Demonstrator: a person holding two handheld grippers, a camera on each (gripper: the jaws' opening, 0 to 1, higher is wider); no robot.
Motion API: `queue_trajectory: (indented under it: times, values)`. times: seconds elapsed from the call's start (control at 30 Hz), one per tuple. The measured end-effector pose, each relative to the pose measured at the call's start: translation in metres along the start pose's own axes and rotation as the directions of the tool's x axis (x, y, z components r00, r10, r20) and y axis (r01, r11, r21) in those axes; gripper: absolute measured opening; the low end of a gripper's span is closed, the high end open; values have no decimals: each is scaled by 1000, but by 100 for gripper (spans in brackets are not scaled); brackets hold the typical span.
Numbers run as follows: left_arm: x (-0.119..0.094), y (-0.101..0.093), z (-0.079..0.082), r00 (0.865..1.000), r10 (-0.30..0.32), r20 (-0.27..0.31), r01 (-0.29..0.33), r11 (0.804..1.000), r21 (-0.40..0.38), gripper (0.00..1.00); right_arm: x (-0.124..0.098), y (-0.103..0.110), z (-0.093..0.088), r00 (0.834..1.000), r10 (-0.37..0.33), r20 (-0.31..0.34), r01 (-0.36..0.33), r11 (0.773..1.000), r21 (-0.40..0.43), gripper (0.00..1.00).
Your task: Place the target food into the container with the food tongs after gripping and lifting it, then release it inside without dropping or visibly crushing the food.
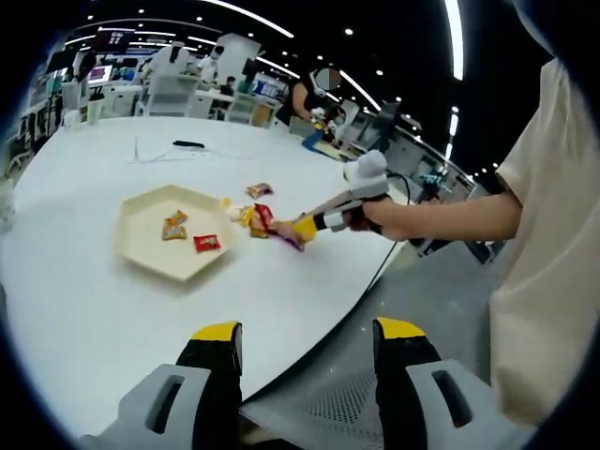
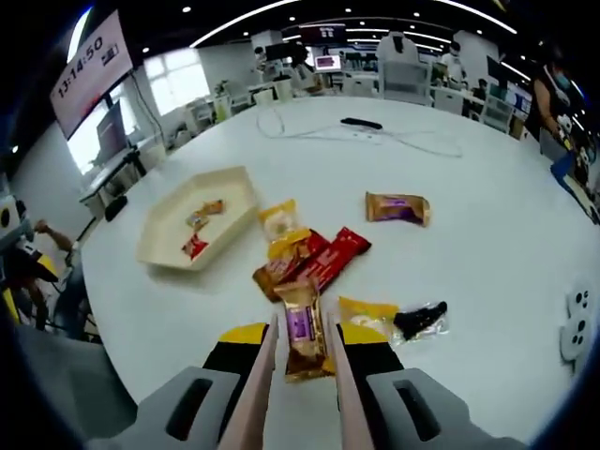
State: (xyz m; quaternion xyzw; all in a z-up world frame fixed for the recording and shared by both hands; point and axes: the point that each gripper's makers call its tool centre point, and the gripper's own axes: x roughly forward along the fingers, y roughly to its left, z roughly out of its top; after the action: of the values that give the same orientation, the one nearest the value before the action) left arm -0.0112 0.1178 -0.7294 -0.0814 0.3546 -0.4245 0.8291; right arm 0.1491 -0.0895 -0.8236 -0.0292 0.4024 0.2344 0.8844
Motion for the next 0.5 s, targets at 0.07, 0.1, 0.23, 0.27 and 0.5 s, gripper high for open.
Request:
queue_trajectory:
  times: [0.07, 0.1, 0.23, 0.27, 0.5]
  values:
    - [0, 0, 0, 1000, 0, 0, 0, 1000, 0, 56, 1, 1, -3, 1000, 1, -10, -1, 1000, -7, 27]
    - [0, 0, 0, 1000, -1, 0, 1, 1000, 0, 56, 2, 1, -4, 1000, 0, -12, 0, 1000, -8, 27]
    - [0, -1, 0, 1000, -2, 1, 2, 1000, 1, 56, 2, 0, -7, 1000, -4, -24, 4, 1000, -17, 27]
    - [0, -1, 0, 1000, -2, 2, 2, 1000, 1, 56, 3, 0, -7, 1000, -5, -26, 5, 1000, -19, 27]
    - [-1, 0, 0, 1000, 2, 6, -2, 1000, -1, 56, 5, 0, -8, 999, -10, -42, 8, 999, -41, 26]
